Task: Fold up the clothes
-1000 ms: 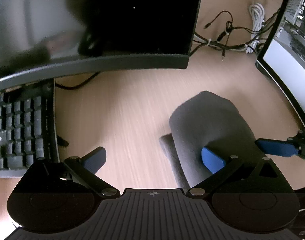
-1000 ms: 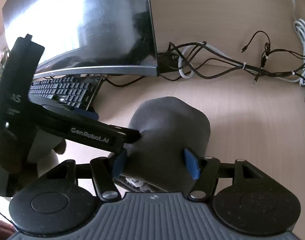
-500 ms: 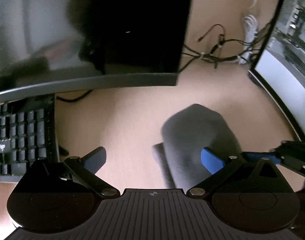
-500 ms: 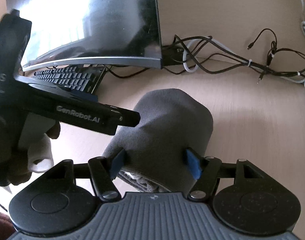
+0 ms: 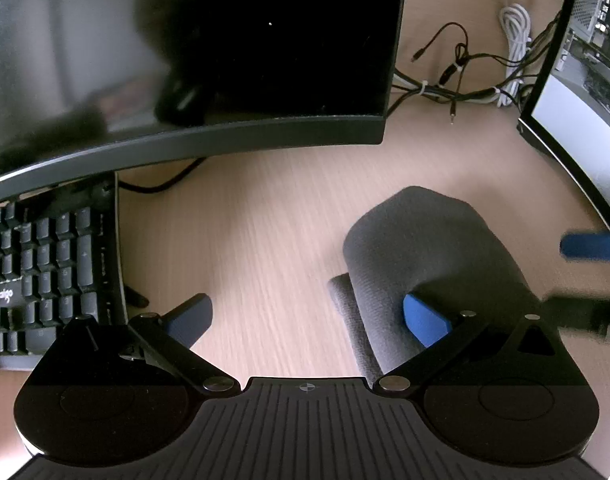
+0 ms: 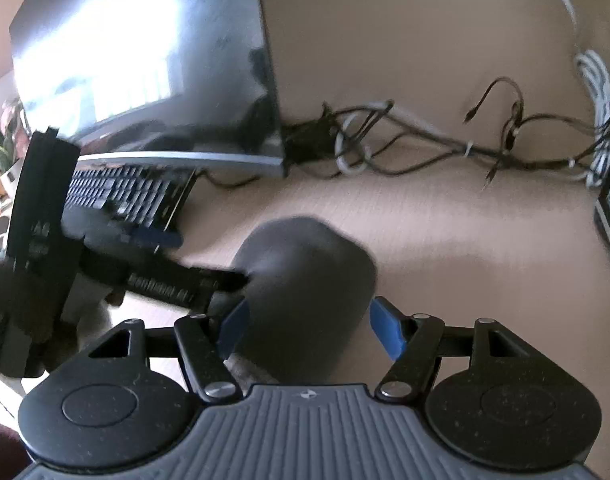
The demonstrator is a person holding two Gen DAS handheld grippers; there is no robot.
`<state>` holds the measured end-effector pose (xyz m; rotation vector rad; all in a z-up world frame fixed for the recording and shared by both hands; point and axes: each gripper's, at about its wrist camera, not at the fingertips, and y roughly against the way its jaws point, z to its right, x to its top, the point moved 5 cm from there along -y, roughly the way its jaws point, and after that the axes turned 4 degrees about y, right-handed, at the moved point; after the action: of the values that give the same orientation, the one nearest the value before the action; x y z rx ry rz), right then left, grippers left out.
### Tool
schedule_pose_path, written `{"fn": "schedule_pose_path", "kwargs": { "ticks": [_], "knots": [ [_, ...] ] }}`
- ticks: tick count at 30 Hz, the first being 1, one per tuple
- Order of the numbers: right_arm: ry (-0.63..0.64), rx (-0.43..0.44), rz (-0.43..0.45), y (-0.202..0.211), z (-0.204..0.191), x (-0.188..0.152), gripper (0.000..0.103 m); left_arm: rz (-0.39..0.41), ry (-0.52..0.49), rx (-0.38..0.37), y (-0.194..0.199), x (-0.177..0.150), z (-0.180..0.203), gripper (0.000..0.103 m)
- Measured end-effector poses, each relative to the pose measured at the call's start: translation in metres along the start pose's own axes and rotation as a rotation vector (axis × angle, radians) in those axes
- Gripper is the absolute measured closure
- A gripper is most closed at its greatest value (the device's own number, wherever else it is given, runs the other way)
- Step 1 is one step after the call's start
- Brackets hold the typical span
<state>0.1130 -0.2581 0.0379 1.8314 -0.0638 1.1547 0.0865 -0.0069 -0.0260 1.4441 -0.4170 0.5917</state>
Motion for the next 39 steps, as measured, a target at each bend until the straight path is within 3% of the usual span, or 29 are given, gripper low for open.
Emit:
{"fn": "schedule_pose_path", "kwargs": {
  "ticks": [5, 8, 10, 14, 23, 27, 39],
  "knots": [
    [-0.064, -0.013, 0.066, -0.007, 0.015, 0.02, 0.037, 0.005, 0.018, -0.012, -0.001, -0.002, -0.001, 0.0],
    [-0.129, 0.017, 0.074, -0.028, 0.017, 0.03, 0.053, -0.005, 0.036, -0.024, -0.003, -0.002, -0.003, 0.0],
    [-0.154, 0.032, 0.022, -0.05, 0.014, 0.029, 0.057, -0.003, 0.029, -0.019, -0.002, -0.002, -0.002, 0.0],
    [-0.18, 0.054, -0.049, -0.083, 0.01, 0.026, 0.057, -0.001, 0.031, -0.007, -0.002, -0.002, -0.003, 0.0],
    [-0.155, 0.074, 0.015, -0.025, -0.01, 0.02, 0.056, -0.003, 0.056, -0.024, -0.002, -0.003, -0.004, 0.0],
    [-0.217, 0.065, -0.056, -0.037, -0.014, -0.012, 0.055, -0.002, 0.057, -0.025, -0.002, -0.003, -0.003, 0.0],
    [-0.154, 0.03, -0.027, -0.038, -0.018, -0.007, 0.048, -0.003, 0.059, -0.033, -0.001, -0.005, -0.003, 0.0]
  ]
}}
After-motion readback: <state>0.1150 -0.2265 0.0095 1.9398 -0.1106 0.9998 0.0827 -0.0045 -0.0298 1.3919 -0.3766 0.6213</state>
